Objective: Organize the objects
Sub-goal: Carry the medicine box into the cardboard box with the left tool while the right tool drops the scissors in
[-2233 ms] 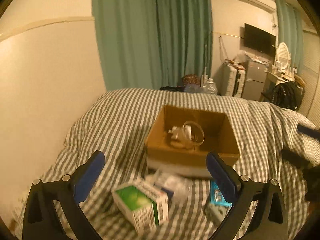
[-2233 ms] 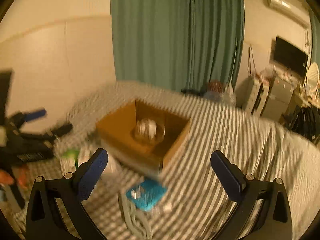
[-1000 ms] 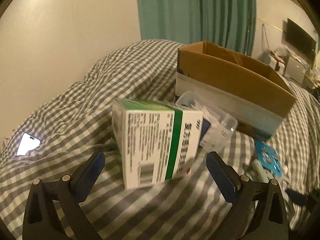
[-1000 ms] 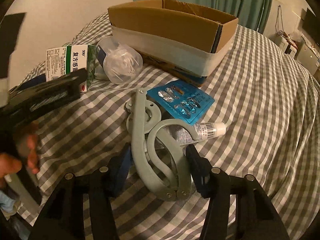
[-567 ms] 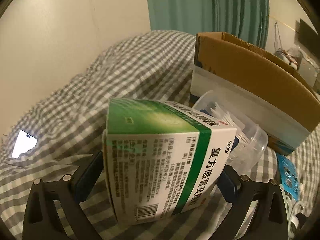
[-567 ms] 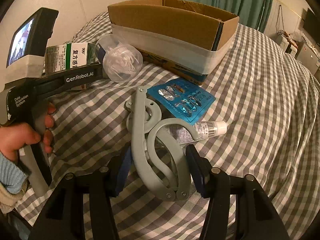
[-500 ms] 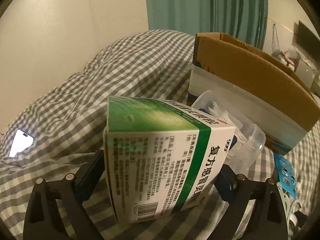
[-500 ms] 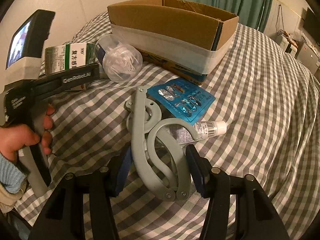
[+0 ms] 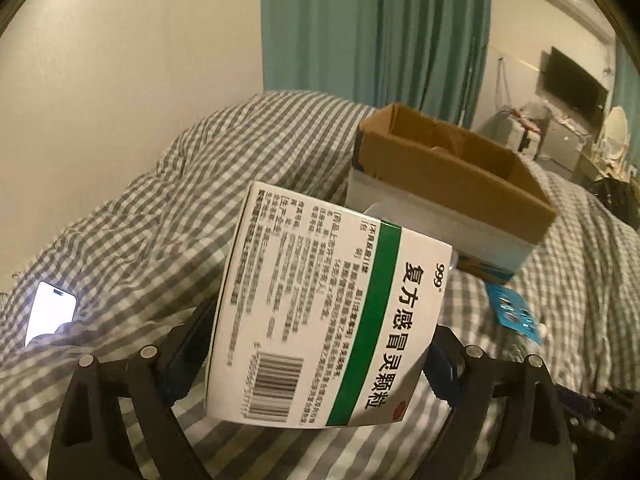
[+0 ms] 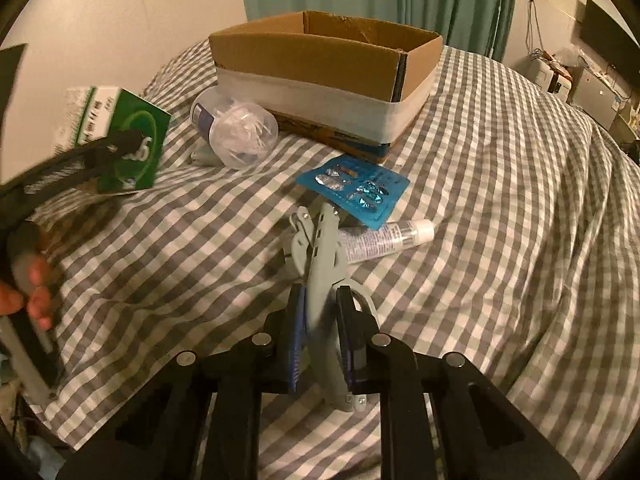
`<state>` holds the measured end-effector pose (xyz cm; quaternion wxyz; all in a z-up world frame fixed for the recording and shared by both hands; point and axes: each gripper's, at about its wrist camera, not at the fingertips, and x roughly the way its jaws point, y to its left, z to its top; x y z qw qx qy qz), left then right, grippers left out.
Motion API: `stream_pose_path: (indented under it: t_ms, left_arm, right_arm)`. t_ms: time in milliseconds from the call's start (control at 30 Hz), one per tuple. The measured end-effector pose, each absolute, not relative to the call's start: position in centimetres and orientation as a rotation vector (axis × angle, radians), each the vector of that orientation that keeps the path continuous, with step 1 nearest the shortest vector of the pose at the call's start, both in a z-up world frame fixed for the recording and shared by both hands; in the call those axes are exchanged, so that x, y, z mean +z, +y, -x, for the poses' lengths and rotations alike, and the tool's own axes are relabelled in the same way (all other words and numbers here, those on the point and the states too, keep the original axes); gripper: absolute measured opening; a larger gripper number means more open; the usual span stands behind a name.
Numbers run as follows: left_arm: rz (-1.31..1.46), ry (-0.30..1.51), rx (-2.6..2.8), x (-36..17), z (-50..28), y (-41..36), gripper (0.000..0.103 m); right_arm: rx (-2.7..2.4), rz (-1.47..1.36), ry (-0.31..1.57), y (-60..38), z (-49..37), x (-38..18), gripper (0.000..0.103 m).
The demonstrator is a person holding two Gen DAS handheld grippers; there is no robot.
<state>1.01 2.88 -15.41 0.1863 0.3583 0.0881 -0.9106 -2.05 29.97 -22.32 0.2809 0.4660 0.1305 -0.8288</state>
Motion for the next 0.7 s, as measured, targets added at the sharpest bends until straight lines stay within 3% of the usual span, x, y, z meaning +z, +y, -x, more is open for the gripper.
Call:
stream_pose_path:
  t_ms: [333,700]
  left_arm:
    - [-0.930,0.202,-2.674,-12.1,-4.5,3.2,0.090]
    - [-0.784,0.272,-2.830,-7.3,-5.1,2.8,0.090]
  right_arm:
    - [-2.276,-1.255,0.323,30.5,1.3,-21.2,0.012]
    - [-2.353,-1.027,0.282,30.0,2.3,-12.7,0.009]
